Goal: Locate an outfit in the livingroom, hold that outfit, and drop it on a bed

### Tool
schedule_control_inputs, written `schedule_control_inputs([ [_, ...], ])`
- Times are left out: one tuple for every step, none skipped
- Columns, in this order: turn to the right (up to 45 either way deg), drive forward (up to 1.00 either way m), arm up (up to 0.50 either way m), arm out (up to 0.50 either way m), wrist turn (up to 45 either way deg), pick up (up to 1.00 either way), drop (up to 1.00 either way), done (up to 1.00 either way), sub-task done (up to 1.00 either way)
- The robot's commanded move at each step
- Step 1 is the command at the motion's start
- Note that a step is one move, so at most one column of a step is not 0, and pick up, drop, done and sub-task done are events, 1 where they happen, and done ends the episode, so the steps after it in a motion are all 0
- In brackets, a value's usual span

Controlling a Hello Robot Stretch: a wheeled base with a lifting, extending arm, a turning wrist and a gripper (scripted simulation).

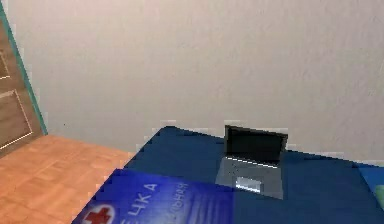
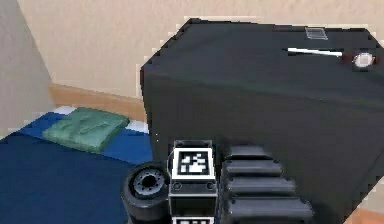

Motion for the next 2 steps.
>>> schedule_control_inputs([
  [-45.0,0.0,0.0,0.0,0.0,0.0,0.0,0.0,0.0],
  [-45.0,0.0,0.0,0.0,0.0,0.0,0.0,0.0,0.0],
])
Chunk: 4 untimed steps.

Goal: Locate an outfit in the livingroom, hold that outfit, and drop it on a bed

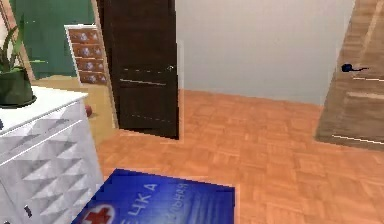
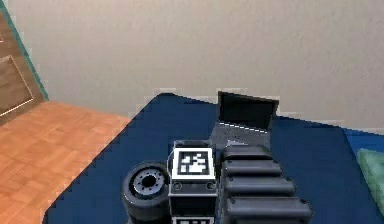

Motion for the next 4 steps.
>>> schedule_control_inputs([
  [-30.0,0.0,0.0,0.0,0.0,0.0,0.0,0.0,0.0],
  [45.0,0.0,0.0,0.0,0.0,0.0,0.0,0.0,0.0],
  [45.0,0.0,0.0,0.0,0.0,0.0,0.0,0.0,0.0],
  [9.0,0.0,0.0,0.0,0.0,0.0,0.0,0.0,0.0],
])
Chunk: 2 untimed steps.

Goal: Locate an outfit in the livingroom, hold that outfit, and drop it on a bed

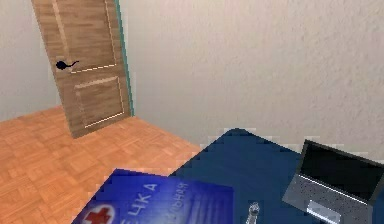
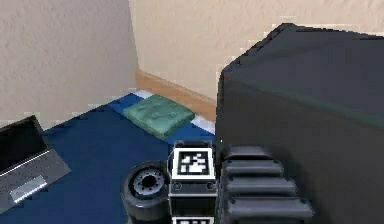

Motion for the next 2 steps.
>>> schedule_control_inputs([
  [0.0,0.0,0.0,0.48,0.0,0.0,0.0,0.0,0.0],
  [0.0,0.0,0.0,0.0,39.0,0.0,0.0,0.0,0.0],
])
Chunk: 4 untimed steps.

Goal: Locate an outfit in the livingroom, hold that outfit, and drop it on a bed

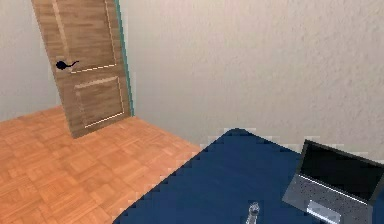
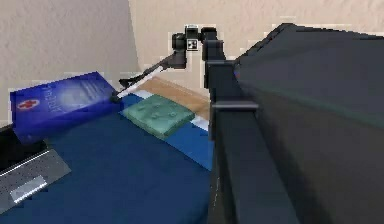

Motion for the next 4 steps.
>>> schedule_control_inputs([
  [0.0,0.0,-0.32,0.0,0.0,0.0,0.0,0.0,0.0],
  [0.0,0.0,-0.32,0.0,0.0,0.0,0.0,0.0,0.0],
  [0.0,0.0,0.0,0.0,0.0,0.0,1.0,0.0,0.0],
  [0.0,0.0,0.1,0.0,0.0,0.0,0.0,0.0,0.0],
])
